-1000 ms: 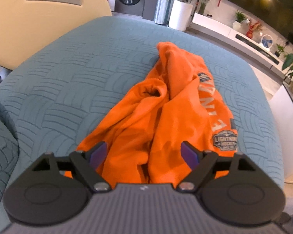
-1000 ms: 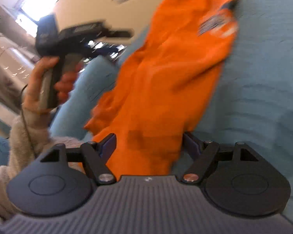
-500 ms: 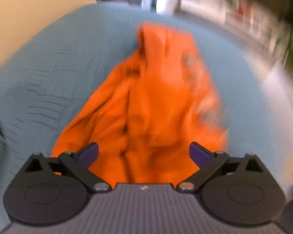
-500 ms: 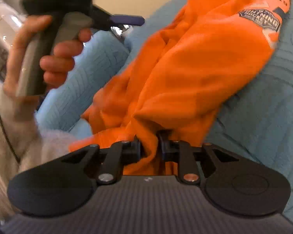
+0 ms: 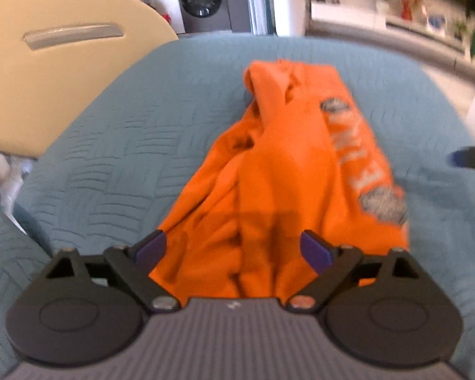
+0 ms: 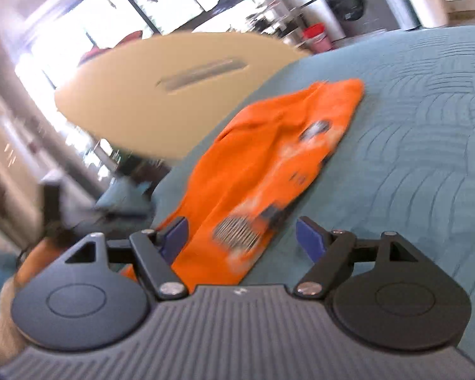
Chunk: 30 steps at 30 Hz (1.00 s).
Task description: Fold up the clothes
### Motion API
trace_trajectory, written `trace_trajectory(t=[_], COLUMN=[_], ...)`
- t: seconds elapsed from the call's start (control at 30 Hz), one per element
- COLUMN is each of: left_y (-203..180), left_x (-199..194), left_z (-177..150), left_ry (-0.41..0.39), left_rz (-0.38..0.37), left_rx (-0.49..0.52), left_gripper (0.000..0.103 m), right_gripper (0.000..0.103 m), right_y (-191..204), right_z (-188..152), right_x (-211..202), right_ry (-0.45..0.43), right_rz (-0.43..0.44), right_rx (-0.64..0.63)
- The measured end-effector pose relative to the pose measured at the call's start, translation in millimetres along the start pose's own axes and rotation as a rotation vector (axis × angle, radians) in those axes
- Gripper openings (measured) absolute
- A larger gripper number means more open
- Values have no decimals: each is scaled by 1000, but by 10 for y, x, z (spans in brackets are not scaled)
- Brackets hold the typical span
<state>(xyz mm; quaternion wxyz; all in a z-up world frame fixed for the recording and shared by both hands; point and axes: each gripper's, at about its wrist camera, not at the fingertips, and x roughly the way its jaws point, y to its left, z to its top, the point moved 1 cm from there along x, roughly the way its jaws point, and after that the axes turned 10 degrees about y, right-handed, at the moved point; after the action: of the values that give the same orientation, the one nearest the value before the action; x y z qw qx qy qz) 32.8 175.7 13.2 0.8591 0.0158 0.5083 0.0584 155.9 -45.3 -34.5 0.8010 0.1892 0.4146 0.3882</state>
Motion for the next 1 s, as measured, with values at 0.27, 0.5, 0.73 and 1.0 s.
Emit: trace_trajectory(t=[0.27, 0.5, 0.73, 1.0], left_y=[-367, -718, -400, -379], left_x=[-64, 442, 582, 601], left_z=[9, 14, 54, 3], left_ry=[-134, -54, -68, -58], left_rz=[-161, -59, -53, -73], left_rx=[-10, 38, -120, -116], left_gripper=[93, 93, 96, 96], right_gripper=[79, 78, 95, 14], right_y=[-846, -1238, -1003, -545], right_z=[881, 1374, 1706, 1727], right_x=[856, 1637, 2212, 1660], right_ry=[-105, -61, 48, -38], right_rz=[-60, 8, 81, -227], right_rx=[112, 154, 66, -240])
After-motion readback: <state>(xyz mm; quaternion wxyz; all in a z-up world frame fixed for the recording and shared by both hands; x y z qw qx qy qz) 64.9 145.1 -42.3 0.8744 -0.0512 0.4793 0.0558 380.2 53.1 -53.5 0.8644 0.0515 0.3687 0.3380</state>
